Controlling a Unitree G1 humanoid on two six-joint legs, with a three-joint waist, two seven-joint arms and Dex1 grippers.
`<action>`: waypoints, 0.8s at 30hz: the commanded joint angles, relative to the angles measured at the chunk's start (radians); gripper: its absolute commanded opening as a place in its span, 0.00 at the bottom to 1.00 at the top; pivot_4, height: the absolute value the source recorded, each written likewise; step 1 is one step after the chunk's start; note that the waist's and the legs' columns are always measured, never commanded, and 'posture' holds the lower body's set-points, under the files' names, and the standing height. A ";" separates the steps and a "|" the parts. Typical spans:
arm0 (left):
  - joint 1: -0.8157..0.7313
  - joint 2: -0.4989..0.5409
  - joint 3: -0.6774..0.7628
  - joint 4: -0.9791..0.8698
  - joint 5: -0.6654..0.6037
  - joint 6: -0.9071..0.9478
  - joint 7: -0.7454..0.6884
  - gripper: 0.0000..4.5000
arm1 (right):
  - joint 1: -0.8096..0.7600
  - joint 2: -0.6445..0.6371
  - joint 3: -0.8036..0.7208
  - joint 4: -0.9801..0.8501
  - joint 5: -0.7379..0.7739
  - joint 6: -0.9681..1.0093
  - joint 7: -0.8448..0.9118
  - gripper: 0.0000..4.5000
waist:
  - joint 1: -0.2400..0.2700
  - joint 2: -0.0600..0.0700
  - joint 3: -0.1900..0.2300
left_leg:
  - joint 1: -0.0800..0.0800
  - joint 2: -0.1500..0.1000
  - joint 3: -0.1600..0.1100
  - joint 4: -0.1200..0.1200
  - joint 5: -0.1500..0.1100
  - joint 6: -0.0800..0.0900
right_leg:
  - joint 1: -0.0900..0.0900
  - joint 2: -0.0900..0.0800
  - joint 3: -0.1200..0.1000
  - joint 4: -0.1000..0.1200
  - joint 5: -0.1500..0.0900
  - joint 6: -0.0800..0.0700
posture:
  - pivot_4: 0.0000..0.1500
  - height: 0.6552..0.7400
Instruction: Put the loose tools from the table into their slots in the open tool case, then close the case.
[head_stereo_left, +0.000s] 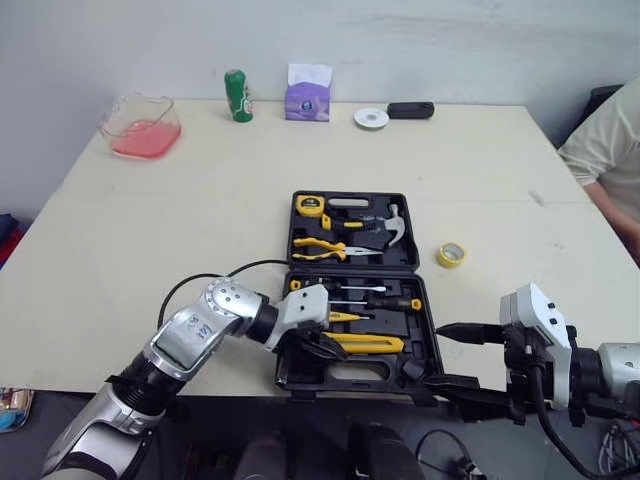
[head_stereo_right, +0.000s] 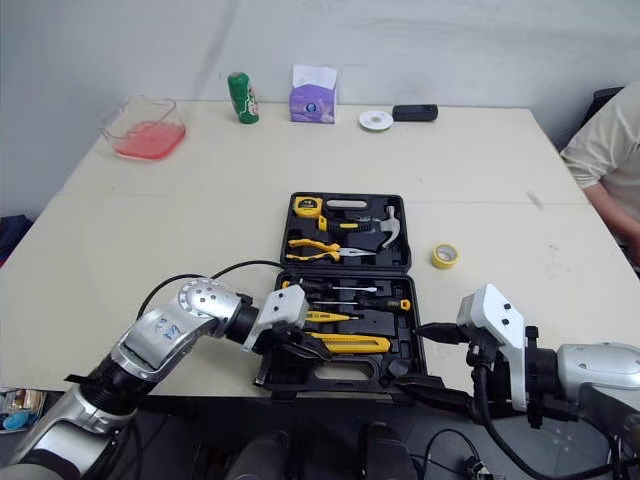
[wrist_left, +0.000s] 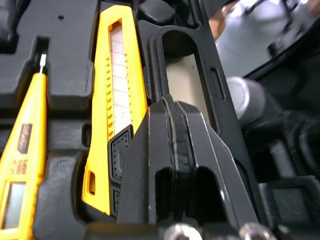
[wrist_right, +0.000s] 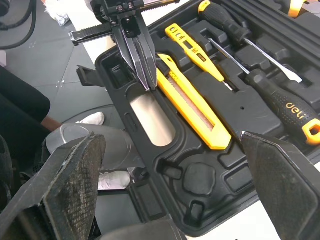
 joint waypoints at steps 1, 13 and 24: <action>-0.016 -0.017 0.076 -0.034 -0.098 0.060 -0.010 0.01 | -0.010 0.004 0.007 -0.013 0.009 -0.017 -0.003 1.00 | -0.001 0.000 0.000 | -0.002 0.000 0.000 0.000 0.001 -0.003 | -0.002 0.000 0.000 0.000 0.000 0.000 | 1.00 1.00; -0.009 0.107 -0.175 0.078 0.212 -0.088 0.009 0.01 | -0.009 -0.007 0.019 0.003 -0.014 -0.028 0.008 1.00 | 0.000 -0.001 -0.001 | -0.006 0.000 0.001 0.000 0.001 -0.001 | -0.006 0.001 0.000 0.001 0.000 0.000 | 1.00 1.00; 0.034 0.009 0.062 0.025 -0.041 -0.079 0.007 0.15 | 0.002 0.047 -0.009 0.098 -0.126 -0.078 -0.040 1.00 | -0.009 -0.001 -0.008 | 0.005 0.001 0.000 -0.011 0.000 -0.001 | 0.005 -0.001 0.000 -0.003 -0.003 -0.005 | 1.00 1.00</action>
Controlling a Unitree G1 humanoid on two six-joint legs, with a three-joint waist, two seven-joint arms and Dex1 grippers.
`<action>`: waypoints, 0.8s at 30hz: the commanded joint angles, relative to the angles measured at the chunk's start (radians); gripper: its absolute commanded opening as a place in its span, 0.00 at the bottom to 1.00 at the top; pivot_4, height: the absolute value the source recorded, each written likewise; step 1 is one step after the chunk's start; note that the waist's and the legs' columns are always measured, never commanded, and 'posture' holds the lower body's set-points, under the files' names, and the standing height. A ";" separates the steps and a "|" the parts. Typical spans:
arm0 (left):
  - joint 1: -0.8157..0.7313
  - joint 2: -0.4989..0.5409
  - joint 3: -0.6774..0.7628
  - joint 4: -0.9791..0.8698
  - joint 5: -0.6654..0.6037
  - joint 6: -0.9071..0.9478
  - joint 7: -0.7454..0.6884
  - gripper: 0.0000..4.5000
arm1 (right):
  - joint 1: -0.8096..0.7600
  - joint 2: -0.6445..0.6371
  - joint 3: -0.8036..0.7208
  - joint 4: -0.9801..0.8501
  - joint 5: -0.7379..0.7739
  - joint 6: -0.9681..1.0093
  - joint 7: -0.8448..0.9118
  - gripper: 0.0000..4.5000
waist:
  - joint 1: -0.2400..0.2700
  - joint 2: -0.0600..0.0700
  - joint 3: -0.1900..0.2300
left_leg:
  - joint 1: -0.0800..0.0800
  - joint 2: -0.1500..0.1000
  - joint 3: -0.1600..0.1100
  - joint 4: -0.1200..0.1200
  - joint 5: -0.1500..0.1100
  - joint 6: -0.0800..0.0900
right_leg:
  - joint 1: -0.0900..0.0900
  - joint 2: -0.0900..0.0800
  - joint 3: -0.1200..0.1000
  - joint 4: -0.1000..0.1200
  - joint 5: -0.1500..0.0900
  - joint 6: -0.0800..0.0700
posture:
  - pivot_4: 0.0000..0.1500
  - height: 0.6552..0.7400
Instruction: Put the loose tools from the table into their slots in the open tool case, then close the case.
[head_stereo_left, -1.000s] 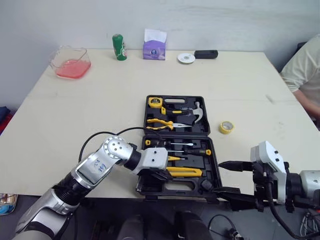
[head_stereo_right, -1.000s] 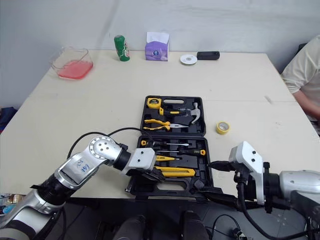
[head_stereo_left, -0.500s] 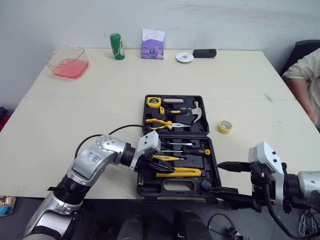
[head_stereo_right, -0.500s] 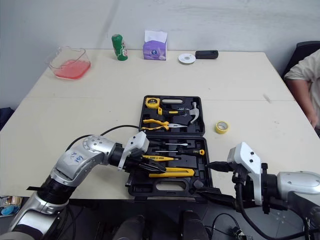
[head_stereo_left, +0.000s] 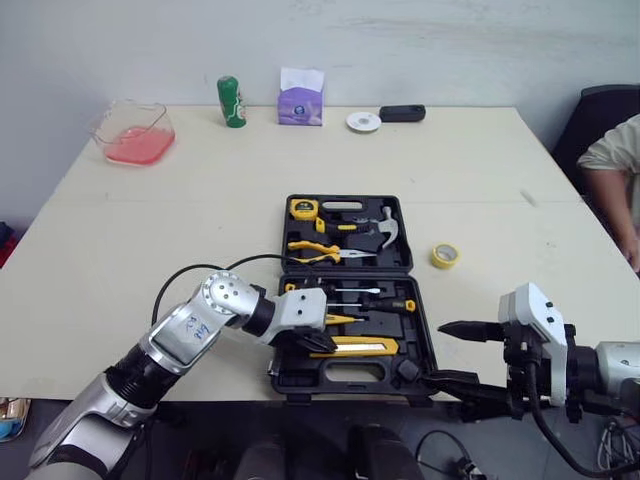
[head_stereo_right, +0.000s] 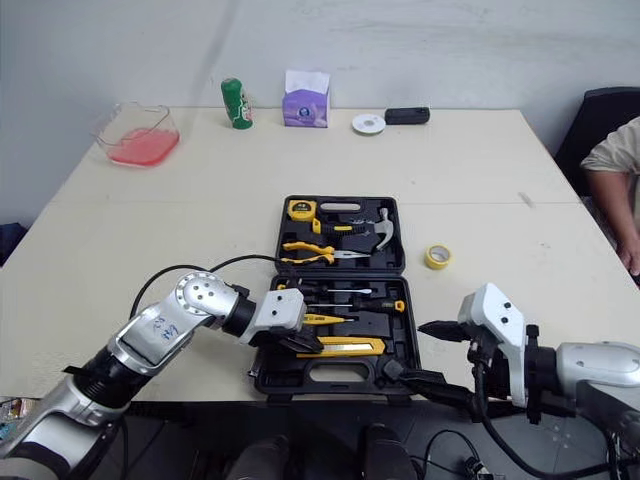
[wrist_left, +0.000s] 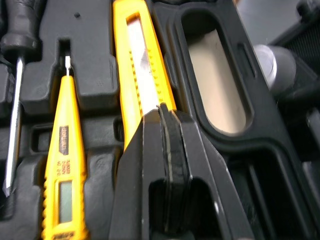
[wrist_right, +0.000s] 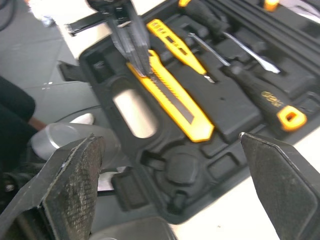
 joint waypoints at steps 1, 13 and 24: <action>0.033 -0.019 0.142 -0.050 -0.163 0.074 -0.016 0.21 | 0.003 0.025 -0.043 0.056 -0.049 -0.035 -0.029 1.00 | -0.002 -0.003 0.002 | 0.000 0.000 0.000 0.000 0.000 -0.001 | -0.003 0.000 -0.001 0.000 0.000 0.000 | 1.00 1.00; 0.323 0.258 0.717 0.072 -0.267 0.065 0.037 0.98 | 0.133 0.003 -0.327 0.503 -0.293 -0.231 0.131 1.00 | -0.016 -0.001 0.007 | -0.015 -0.001 0.001 0.001 0.005 -0.004 | -0.019 0.001 -0.001 0.003 0.001 0.001 | 1.00 1.00; 0.266 0.291 0.729 0.029 -0.320 0.046 0.017 0.98 | -0.087 -0.162 -0.173 0.595 -0.336 -0.268 0.263 1.00 | -0.018 0.003 0.010 | -0.014 -0.002 0.000 -0.004 0.007 -0.007 | -0.020 -0.003 -0.001 0.002 0.001 0.001 | 1.00 1.00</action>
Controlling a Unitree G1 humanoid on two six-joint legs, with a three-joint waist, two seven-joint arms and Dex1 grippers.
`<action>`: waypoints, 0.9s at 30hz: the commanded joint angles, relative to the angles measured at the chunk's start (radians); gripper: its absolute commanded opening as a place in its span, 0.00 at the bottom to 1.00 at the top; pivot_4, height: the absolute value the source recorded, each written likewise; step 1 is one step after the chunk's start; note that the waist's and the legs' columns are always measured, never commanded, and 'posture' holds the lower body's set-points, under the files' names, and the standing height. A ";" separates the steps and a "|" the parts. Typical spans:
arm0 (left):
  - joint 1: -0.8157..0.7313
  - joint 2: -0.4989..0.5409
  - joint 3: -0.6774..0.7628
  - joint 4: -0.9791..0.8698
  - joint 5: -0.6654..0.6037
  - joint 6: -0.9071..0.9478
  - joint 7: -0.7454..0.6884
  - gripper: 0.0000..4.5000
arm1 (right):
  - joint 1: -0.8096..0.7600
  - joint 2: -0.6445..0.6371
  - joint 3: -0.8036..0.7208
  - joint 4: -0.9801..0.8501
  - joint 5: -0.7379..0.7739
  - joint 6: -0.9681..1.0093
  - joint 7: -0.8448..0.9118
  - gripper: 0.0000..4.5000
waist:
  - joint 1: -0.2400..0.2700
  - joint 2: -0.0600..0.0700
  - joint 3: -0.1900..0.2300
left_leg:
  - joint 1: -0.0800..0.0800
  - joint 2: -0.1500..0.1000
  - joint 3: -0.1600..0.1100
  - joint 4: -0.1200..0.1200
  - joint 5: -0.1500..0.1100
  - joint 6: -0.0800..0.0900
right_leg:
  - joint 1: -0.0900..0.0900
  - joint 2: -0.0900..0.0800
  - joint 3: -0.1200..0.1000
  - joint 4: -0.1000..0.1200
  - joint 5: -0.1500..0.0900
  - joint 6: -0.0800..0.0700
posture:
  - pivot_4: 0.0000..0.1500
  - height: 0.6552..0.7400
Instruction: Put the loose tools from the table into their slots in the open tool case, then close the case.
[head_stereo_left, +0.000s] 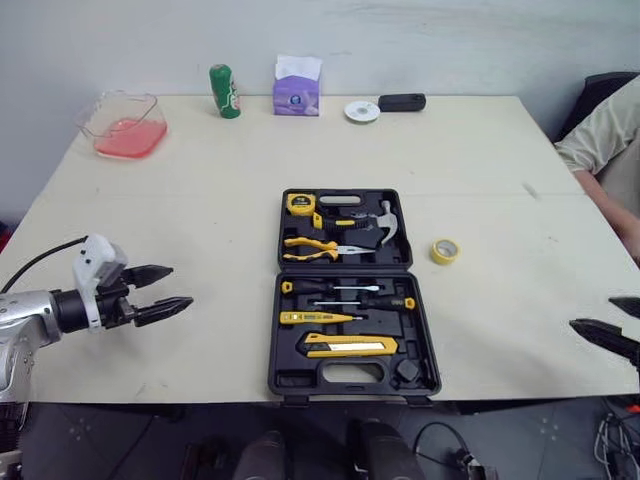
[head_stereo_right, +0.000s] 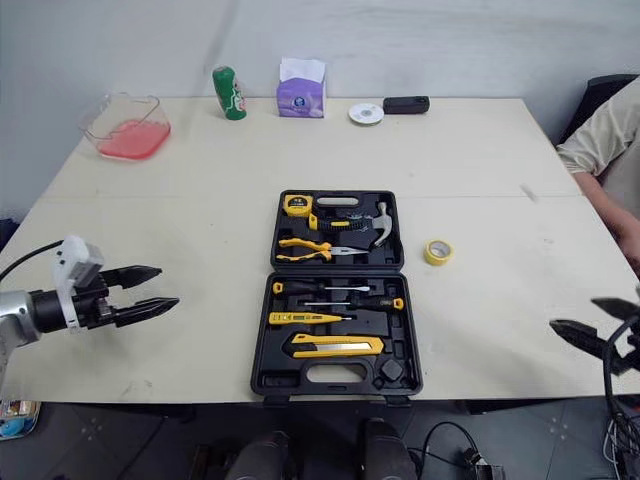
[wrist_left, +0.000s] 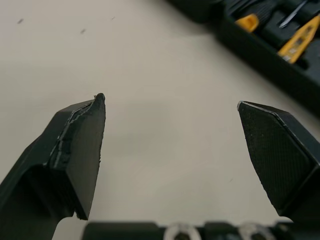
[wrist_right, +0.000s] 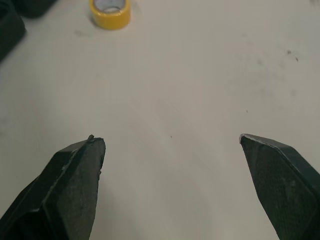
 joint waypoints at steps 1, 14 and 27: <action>-0.090 -0.019 -0.064 -0.163 -0.091 0.054 -0.019 0.98 | -0.150 -0.110 0.146 -0.051 0.018 0.006 0.084 1.00 | -0.001 0.001 0.001 | 0.000 0.000 0.000 0.000 0.000 0.000 | 0.000 0.000 0.000 0.000 0.000 0.000 | 1.00 1.00; -0.483 -0.195 -0.299 -0.255 -0.204 0.157 -0.029 0.98 | -0.991 -0.062 0.949 0.296 -0.387 -0.139 0.428 1.00 | -0.003 0.006 0.009 | -0.011 0.001 0.005 0.013 0.002 -0.004 | -0.011 0.007 0.002 0.006 0.000 0.001 | 1.00 1.00; -0.545 -0.285 -0.336 -0.212 -0.161 0.112 0.012 1.00 | -1.341 0.228 1.159 0.850 -0.744 -0.470 0.407 0.59 | -0.011 0.006 0.010 | -0.016 0.001 0.004 0.018 0.002 -0.004 | -0.013 0.007 0.002 0.009 0.002 0.004 | 1.00 1.00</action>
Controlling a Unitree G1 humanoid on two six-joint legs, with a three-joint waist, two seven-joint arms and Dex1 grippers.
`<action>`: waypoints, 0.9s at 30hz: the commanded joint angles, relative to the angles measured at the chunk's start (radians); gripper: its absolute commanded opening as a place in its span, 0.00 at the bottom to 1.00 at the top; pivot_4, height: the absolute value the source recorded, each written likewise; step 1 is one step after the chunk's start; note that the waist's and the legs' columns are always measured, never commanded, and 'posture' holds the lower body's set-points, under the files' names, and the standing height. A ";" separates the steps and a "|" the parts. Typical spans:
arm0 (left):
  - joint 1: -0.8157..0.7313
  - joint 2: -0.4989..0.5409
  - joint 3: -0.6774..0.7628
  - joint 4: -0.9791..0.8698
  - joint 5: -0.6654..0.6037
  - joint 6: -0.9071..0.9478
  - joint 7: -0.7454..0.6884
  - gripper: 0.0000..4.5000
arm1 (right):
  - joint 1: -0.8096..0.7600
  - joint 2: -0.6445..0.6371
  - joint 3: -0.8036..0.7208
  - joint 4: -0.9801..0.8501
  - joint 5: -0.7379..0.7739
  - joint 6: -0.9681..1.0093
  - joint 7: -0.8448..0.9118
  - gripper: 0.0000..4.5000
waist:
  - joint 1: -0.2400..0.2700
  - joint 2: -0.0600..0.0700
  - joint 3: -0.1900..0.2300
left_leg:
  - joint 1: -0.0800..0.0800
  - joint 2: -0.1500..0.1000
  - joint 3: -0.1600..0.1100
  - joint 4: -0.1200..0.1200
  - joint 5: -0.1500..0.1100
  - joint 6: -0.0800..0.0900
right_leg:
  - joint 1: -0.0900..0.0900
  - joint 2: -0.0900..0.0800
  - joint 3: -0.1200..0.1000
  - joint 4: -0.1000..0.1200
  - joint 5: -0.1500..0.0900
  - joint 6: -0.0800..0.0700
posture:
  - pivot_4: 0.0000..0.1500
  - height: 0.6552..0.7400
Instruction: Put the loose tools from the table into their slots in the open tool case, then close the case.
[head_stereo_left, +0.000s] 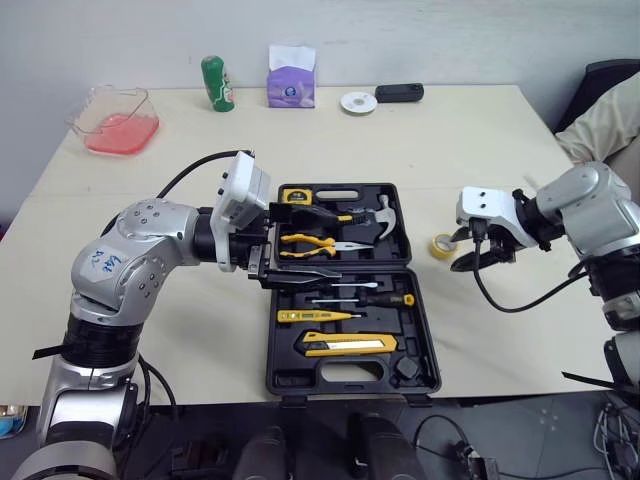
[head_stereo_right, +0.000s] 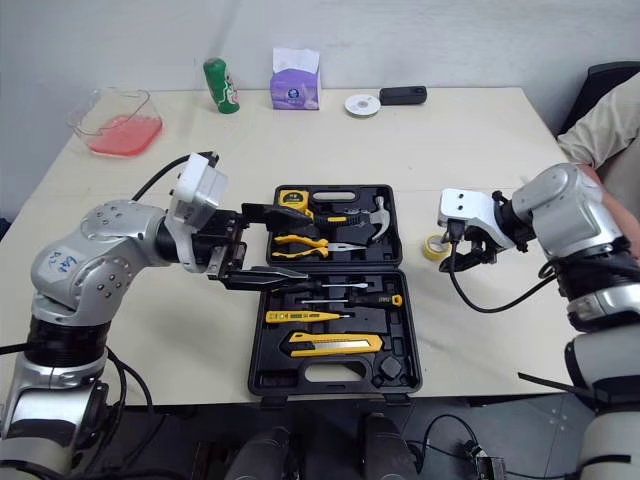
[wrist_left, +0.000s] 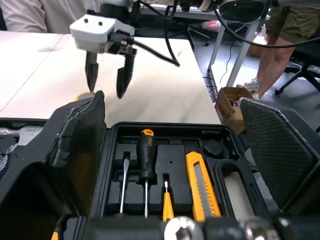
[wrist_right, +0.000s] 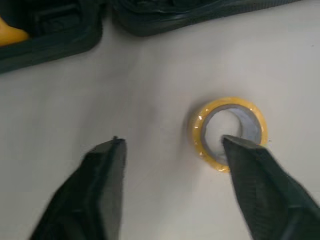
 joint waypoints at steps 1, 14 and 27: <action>-0.015 -0.009 0.016 -0.001 0.003 -0.018 0.017 1.00 | -0.059 0.033 0.001 0.106 -0.063 -0.060 -0.011 0.59 | -0.003 0.000 0.000 | -0.001 0.000 0.000 0.000 0.000 0.000 | 0.000 0.000 0.000 0.000 0.000 0.000 | 1.00 1.00; 0.013 -0.018 -0.003 -0.016 0.024 -0.044 0.024 1.00 | -0.093 0.143 -0.032 0.276 -0.137 -0.164 -0.061 0.28 | -0.018 0.000 0.000 | -0.002 0.000 -0.001 0.001 0.000 -0.001 | -0.002 0.000 -0.001 0.002 0.000 0.001 | 1.00 1.00; 0.138 0.085 -0.066 -0.173 0.004 -0.031 -0.095 1.00 | 0.446 -0.151 -0.364 -0.945 0.378 0.402 0.122 0.01 | 0.008 0.001 0.001 | -0.008 0.000 -0.003 0.003 0.000 -0.001 | -0.007 0.000 -0.002 0.003 0.000 0.000 | 1.00 1.00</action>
